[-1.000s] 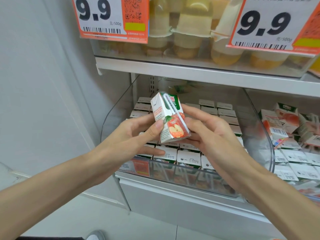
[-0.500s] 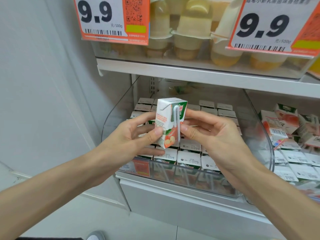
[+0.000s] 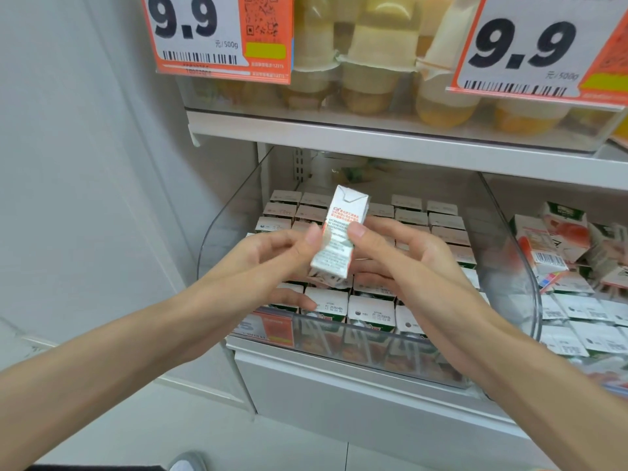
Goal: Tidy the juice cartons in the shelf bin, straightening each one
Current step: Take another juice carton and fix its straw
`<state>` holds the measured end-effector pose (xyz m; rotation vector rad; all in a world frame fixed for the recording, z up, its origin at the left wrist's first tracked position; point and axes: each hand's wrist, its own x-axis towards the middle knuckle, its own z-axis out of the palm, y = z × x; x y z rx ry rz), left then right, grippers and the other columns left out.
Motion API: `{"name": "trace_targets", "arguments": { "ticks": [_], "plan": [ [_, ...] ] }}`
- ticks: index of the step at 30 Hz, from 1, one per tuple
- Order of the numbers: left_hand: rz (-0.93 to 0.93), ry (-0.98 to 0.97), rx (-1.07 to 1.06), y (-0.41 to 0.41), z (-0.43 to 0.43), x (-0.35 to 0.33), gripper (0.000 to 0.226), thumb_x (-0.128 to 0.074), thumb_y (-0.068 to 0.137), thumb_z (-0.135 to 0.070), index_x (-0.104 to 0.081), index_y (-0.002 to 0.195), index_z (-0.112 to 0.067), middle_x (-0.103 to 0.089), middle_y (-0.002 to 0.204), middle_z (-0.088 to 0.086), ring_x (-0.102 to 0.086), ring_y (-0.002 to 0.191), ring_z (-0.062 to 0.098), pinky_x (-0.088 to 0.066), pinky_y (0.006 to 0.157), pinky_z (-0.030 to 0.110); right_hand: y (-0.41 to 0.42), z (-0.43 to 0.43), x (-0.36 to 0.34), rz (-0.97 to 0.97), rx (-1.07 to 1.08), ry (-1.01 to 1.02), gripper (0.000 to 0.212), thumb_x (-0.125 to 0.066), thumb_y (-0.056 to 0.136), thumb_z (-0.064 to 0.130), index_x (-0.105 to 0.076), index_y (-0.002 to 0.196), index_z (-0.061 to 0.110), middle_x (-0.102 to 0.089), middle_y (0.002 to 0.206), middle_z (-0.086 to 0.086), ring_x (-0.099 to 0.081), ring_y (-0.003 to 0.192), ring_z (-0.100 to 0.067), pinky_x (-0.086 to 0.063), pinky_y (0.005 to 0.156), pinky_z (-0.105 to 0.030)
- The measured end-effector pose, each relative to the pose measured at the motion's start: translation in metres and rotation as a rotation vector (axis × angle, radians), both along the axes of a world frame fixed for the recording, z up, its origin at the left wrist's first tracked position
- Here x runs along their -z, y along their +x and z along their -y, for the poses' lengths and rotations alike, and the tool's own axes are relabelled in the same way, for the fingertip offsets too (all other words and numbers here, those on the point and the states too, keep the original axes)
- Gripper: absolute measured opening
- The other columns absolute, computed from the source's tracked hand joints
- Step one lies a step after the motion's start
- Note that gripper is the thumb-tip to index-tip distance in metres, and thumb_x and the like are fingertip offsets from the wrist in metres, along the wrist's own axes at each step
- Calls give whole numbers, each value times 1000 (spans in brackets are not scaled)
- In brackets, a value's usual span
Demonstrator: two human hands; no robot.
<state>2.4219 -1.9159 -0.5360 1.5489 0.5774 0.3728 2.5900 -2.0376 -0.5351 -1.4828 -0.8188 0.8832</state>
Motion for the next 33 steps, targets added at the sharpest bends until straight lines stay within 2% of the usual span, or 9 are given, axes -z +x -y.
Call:
{"name": "trace_targets", "arguments": {
  "ticks": [4, 8, 13, 17, 20, 23, 26, 28, 33],
  "plan": [
    [27, -51, -22, 1, 3, 0, 47, -56, 93, -49, -74, 123, -18, -80, 110, 8, -79, 94, 24, -63, 72, 29, 0, -2, -1, -98, 36, 1, 47, -70, 94, 46, -60, 138, 33, -81, 94, -14, -79, 87, -26, -58, 85, -37],
    [52, 1, -6, -1, 4, -2, 45, -56, 101, -41, -53, 146, -42, -78, 108, 8, -79, 96, 30, -62, 75, 29, -2, -3, 0, -178, 50, 8, 30, -68, 97, 42, -73, 122, 26, -78, 84, -14, -71, 69, -21, -55, 80, -39],
    [52, 339, 102, -6, 1, 0, 71, -48, 110, 0, -41, 153, -56, -66, 113, 14, -77, 94, 27, -62, 81, 34, 2, -5, 1, -202, 80, -36, 35, -66, 99, 46, -76, 113, 15, -76, 79, -16, -69, 64, -22, -56, 80, -42],
    [-10, 501, 88, -4, 2, 0, 83, -68, 98, 1, -43, 150, -59, -65, 105, -2, -78, 85, 21, -61, 84, 41, 2, -5, 2, -184, 72, -55, 39, -65, 99, 46, -74, 116, 12, -75, 78, -17, -69, 63, -23, -56, 78, -43],
    [-9, 567, 45, -3, 1, 0, 79, -69, 94, 7, -53, 143, -52, -69, 94, 0, -78, 78, 22, -59, 79, 41, 2, -4, 1, -167, 51, -66, 43, -65, 98, 50, -74, 118, 12, -74, 78, -16, -67, 62, -22, -55, 77, -41],
    [11, 567, -7, -2, -3, 1, 71, -72, 91, 5, -59, 135, -49, -68, 87, -1, -77, 76, 22, -59, 76, 40, 0, -3, 0, -130, 24, -78, 41, -61, 101, 49, -74, 120, 15, -76, 86, -22, -69, 67, -22, -57, 80, -41],
    [46, 549, -71, 0, -6, 1, 61, -88, 82, -19, -62, 130, -46, -63, 90, 0, -73, 73, 21, -62, 75, 51, 0, -2, -1, -94, -23, -48, 29, -56, 108, 23, -66, 134, 31, -80, 94, -19, -74, 75, -23, -58, 83, -40],
    [78, 504, -99, 0, -8, 1, 60, -88, 73, -37, -63, 127, -46, -64, 94, -1, -74, 75, 22, -63, 77, 52, 0, 2, 0, 12, -84, -25, 51, -59, 104, 6, -60, 136, 45, -81, 96, -11, -76, 83, -21, -60, 85, -36],
    [79, 464, -80, -1, -11, 6, 60, -84, 77, -37, -62, 133, -42, -66, 109, -3, -79, 83, 27, -64, 83, 52, 0, 4, 3, 235, -98, 48, 58, -84, 85, 29, -61, 130, 57, -80, 99, 2, -79, 90, -15, -61, 93, -35]
  ]
}}
